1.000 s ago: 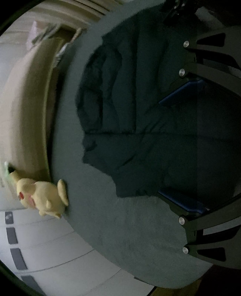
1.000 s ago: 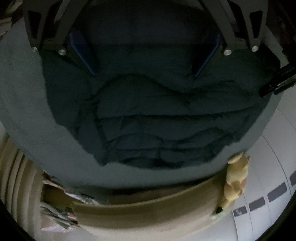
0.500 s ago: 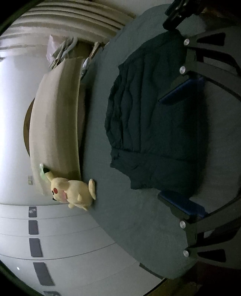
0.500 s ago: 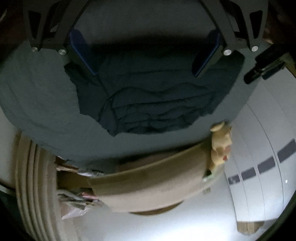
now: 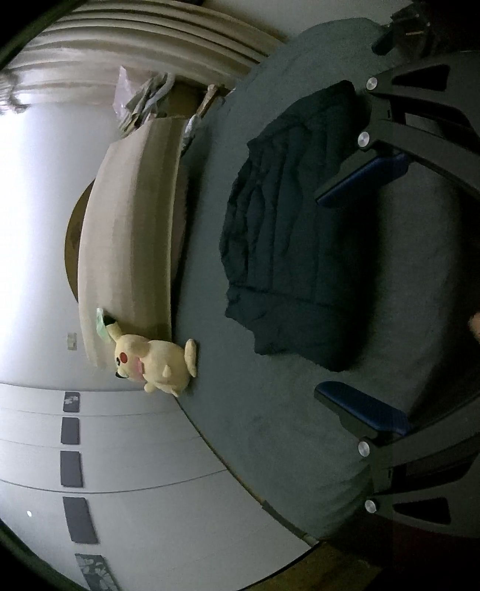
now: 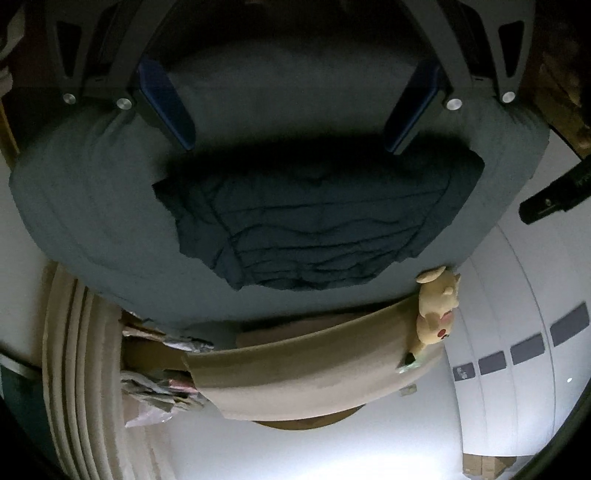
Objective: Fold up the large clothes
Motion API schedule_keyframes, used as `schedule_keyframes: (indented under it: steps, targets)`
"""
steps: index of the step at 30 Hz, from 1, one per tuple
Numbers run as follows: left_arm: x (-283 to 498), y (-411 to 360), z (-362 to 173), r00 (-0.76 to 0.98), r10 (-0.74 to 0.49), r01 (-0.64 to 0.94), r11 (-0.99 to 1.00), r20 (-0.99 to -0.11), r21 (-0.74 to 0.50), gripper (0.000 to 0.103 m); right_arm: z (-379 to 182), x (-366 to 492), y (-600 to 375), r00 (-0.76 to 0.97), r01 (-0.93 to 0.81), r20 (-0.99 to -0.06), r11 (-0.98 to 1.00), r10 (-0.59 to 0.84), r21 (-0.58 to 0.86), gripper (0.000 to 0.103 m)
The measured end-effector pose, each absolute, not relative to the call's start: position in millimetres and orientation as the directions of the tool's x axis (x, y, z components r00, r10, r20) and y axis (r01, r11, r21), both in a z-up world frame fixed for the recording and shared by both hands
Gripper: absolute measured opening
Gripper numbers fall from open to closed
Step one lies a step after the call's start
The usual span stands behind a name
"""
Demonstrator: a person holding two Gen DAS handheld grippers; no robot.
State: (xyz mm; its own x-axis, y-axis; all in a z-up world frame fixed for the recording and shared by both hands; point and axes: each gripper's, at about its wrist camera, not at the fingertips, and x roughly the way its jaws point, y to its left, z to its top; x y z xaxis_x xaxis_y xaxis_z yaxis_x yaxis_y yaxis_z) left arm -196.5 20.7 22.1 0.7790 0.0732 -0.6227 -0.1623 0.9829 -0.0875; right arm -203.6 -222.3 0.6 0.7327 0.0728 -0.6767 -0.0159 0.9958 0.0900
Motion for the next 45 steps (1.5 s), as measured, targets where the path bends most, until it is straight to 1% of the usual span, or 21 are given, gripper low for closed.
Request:
schedule_keyframes:
  steps: [14,19,29,32,37,45]
  targets:
    - [-196.5,4.0,19.3,0.774,0.055,-0.111,0.992,-0.63,-0.051,0.095,2.6,-207.2,-220.5,0.748,-0.007,-0.662,0.998,0.048,0.064,0.103]
    - [-197.6,-2.6,19.9,0.777,0.035,-0.093,0.994,-0.629,-0.059,0.095,3.5,-208.5,-222.1,0.753,-0.004,-0.657,0.998,0.047,0.067,0.103]
    - [-192.7,-8.5,16.1,0.758,0.054,-0.106,0.994,-0.65,-0.04,0.097,5.3,-208.1,-225.4,0.755,-0.003,-0.655,0.998,0.045,0.066,0.103]
    - [-193.5,-10.2,15.0,0.762,0.036,-0.093,0.994,-0.646,-0.055,0.097,6.0,-209.4,-223.5,0.756,-0.001,-0.653,0.998,0.04,0.061,0.103]
    - [-195.5,-16.1,13.8,0.771,0.078,-0.108,0.994,-0.632,-0.008,0.097,7.2,-211.6,-224.6,0.763,0.009,-0.646,0.998,0.028,0.054,0.103]
    - [-199.7,-20.2,15.5,0.782,0.121,-0.128,0.991,-0.611,0.033,0.097,9.5,-211.5,-227.4,0.767,0.025,-0.641,0.998,0.016,0.054,0.103]
